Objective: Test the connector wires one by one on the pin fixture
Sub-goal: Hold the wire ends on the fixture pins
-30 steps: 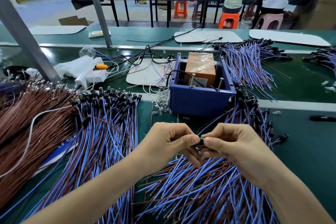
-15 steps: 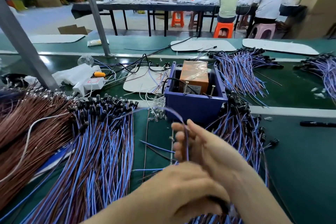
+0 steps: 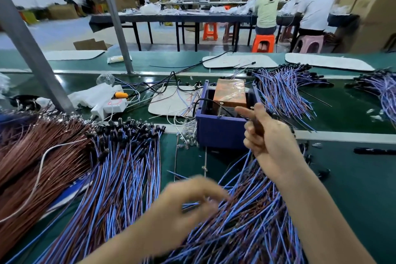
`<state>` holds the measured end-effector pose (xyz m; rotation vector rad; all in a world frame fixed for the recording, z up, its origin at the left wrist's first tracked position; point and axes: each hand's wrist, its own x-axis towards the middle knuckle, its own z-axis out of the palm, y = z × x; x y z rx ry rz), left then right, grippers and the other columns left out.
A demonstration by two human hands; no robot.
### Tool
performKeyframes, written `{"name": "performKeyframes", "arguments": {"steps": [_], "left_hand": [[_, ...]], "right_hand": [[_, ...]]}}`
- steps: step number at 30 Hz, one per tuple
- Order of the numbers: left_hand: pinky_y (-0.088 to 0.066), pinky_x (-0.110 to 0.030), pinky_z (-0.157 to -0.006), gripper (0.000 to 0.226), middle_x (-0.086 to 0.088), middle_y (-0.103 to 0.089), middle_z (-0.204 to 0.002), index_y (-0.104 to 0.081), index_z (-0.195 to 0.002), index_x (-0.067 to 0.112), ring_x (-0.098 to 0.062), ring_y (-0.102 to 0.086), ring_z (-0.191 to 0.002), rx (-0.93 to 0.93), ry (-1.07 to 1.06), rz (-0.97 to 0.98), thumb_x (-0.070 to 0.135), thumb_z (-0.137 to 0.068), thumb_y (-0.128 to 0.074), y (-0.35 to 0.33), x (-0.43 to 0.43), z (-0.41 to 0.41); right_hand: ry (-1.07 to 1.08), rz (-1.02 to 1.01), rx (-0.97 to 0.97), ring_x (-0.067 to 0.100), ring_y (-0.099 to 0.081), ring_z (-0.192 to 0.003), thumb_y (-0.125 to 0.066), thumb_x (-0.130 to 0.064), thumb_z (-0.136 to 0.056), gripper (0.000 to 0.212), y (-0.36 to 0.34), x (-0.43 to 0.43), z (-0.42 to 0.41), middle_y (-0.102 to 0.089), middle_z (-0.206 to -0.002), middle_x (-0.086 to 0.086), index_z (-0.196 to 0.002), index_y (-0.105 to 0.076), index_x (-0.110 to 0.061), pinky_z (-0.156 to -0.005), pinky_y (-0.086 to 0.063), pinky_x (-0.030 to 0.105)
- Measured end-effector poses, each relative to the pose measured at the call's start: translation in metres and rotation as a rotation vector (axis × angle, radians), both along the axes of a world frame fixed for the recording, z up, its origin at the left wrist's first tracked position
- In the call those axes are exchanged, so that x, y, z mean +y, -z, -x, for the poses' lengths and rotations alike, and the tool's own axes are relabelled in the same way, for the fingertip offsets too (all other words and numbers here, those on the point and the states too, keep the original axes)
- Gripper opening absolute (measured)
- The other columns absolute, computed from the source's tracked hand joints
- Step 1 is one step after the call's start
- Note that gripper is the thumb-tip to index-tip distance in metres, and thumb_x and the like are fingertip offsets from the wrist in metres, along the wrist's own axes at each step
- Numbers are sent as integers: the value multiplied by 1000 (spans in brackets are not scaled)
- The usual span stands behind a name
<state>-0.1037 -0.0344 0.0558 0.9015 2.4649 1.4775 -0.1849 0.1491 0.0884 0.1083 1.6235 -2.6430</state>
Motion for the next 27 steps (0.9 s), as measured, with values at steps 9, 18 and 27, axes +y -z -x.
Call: {"name": "performKeyframes", "arguments": {"steps": [9, 18, 27], "left_hand": [[-52, -44, -94, 21, -12, -71, -99, -68, -110, 10, -17, -66, -85, -235, -400, -365, 7, -93, -59, -14, 74, 107], [-57, -23, -54, 15, -2, -69, -75, -65, -80, 15, -8, -66, -61, -440, -474, -596, 7, -92, -60, 16, 78, 130], [-43, -12, -45, 17, 14, -66, -58, -67, -77, 24, 5, -58, -54, -312, -473, -496, 12, -89, -65, 13, 68, 132]], "right_hand": [[113, -239, 63, 16, -59, -70, -37, 11, -96, 34, 20, -5, 18, -63, -85, 12, -118, -54, -8, -67, -52, 27], [261, -679, 120, 29, -72, -75, -69, -1, -83, 22, 48, 16, 40, -73, -80, 17, -73, -64, -20, -77, -59, 46], [260, -689, 171, 29, -72, -74, -65, -2, -87, 21, 45, 2, 37, -70, -78, 14, -75, -63, -19, -70, -60, 42]]}}
